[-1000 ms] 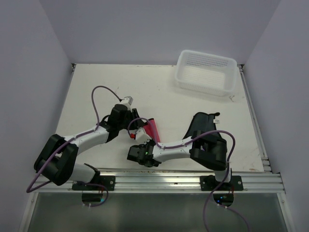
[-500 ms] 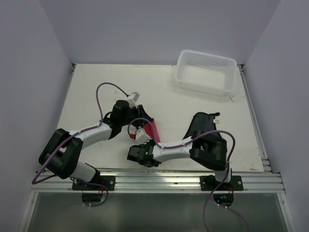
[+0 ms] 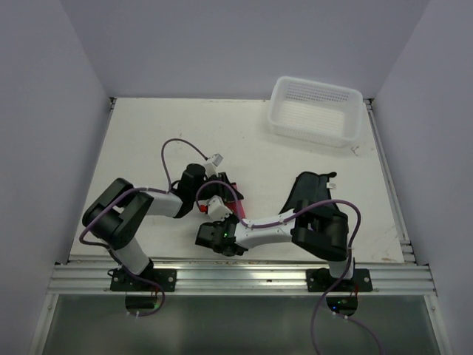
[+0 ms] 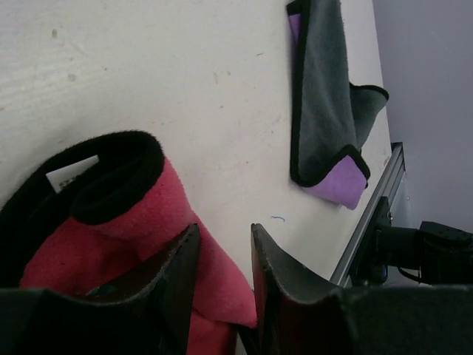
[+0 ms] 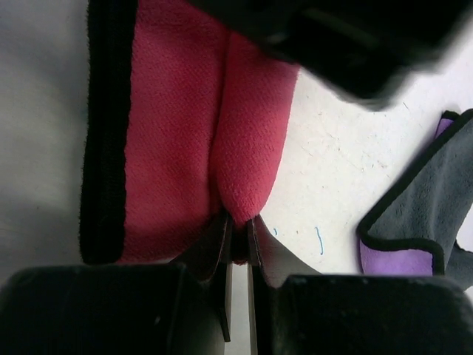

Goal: Roll the towels
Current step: Roll the towel

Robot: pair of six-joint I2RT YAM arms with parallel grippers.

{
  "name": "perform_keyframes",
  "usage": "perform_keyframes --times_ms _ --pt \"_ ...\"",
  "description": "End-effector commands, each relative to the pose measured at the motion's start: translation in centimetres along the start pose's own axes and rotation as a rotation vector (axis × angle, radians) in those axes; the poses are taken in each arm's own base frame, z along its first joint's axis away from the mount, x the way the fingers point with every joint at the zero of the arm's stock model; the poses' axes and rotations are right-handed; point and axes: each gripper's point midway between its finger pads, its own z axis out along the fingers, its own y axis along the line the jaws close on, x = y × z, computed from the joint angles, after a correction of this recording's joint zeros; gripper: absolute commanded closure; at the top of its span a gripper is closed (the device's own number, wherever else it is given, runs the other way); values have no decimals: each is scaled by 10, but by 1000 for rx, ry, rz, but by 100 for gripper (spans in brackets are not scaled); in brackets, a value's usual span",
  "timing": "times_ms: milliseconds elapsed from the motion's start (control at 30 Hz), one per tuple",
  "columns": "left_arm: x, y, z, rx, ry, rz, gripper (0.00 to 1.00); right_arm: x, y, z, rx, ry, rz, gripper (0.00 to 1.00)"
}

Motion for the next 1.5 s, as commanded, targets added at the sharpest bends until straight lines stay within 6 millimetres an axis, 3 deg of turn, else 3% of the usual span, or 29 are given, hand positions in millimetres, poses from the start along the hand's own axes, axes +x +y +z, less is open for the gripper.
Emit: perform_keyframes --times_ms 0,200,367,567,800,1000,1033,1067,1133,1200,1433,1467 --pt "9 7 4 15 0 -15 62 21 18 3 -83 67 37 100" --pt "33 52 1 -153 44 -31 65 20 19 2 -110 76 84 100" --pt "46 71 -6 -225 57 -17 66 12 17 -2 -142 77 140 99" --pt "63 87 -12 -265 70 -31 68 -3 5 -15 -190 50 213 76" --pt "66 93 -14 -285 74 -26 68 -14 -14 -36 -267 15 316 50" --pt "66 94 -17 -296 67 -17 69 -28 -34 -50 -383 -32 519 49" --pt "67 95 -18 -297 69 -16 69 -35 -29 -54 -456 -34 585 49" --pt "68 95 -18 -297 68 -19 69 -27 -36 -43 -457 -12 633 51" --pt "68 95 -20 -296 65 -22 69 -41 -43 -43 -544 -31 752 52" --pt "67 93 -21 -291 58 -23 69 -35 -44 -37 -574 -4 792 53" --pt "68 89 -26 -285 49 -22 70 -39 -22 -27 -750 75 956 58" --pt "68 89 -26 -283 47 -22 70 -32 -17 -24 -761 104 962 58"
